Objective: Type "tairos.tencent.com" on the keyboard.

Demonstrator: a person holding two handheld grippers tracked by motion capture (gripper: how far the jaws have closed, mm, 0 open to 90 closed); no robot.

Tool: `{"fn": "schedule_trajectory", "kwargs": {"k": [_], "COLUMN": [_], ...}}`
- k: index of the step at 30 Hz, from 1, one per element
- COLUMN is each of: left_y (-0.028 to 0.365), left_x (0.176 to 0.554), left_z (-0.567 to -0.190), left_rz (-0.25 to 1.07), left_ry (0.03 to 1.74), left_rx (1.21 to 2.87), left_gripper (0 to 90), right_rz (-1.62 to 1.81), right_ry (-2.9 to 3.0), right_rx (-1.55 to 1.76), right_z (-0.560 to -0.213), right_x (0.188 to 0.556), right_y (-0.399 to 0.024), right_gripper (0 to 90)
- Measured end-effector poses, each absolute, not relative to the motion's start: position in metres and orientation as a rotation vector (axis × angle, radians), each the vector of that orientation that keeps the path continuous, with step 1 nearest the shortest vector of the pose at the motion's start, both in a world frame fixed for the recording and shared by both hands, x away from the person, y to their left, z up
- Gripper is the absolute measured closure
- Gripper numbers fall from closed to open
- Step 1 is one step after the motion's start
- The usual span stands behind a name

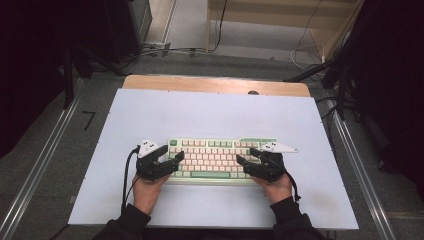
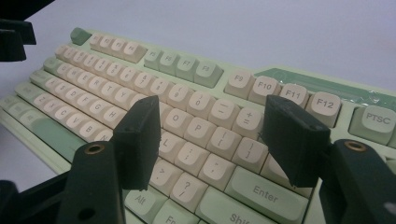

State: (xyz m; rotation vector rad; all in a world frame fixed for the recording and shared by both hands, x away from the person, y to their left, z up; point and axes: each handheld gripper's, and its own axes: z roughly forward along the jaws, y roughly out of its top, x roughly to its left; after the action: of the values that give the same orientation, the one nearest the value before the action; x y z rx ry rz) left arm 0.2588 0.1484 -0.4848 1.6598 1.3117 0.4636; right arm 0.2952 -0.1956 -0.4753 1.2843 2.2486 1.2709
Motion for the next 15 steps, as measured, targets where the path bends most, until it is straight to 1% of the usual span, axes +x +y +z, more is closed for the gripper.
{"fn": "schedule_trajectory", "kwargs": {"k": [15], "left_y": [0.1438], "left_x": [0.2595], "left_z": [-0.4864], "left_rz": [0.47], "left_ry": [1.296], "left_rx": [1.685], "left_gripper": [33.6], "right_rz": [1.282], "right_ry": [2.235], "right_rx": [1.294], "right_z": [-0.4746], "right_x": [0.296], "right_y": [-0.1972], "right_gripper": [35.7]}}
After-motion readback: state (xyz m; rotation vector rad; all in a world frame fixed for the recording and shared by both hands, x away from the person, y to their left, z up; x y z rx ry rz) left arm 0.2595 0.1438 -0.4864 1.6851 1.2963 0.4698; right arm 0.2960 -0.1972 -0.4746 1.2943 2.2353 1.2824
